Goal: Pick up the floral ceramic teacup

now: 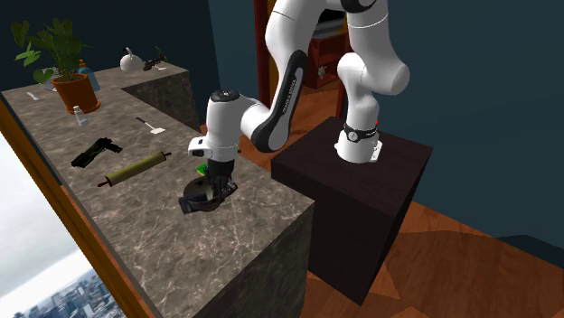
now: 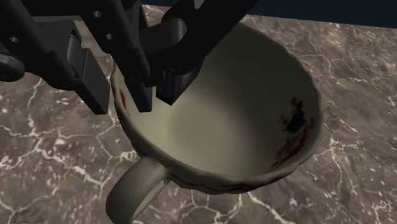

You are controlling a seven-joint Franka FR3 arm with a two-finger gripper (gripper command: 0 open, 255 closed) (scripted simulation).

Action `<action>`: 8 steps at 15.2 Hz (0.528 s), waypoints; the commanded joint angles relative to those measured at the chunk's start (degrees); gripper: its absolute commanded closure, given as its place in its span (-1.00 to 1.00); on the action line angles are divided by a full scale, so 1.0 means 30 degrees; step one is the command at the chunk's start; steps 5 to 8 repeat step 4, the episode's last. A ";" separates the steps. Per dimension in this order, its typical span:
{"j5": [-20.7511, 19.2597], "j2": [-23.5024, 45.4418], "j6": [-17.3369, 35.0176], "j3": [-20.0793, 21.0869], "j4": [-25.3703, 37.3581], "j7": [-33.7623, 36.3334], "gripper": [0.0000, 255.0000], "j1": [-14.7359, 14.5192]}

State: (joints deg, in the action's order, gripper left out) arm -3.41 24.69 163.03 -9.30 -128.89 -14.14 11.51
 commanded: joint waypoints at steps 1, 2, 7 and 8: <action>-0.0065 -0.0519 -0.0419 -0.0071 -0.0091 0.0021 1.00 -0.0072; -0.0095 -0.0761 -0.0629 -0.0101 -0.0122 0.0024 1.00 -0.0098; -0.0101 -0.0797 -0.0660 -0.0104 -0.0127 0.0026 1.00 -0.0100; -0.0101 -0.0797 -0.0660 -0.0104 -0.0127 0.0026 1.00 -0.0100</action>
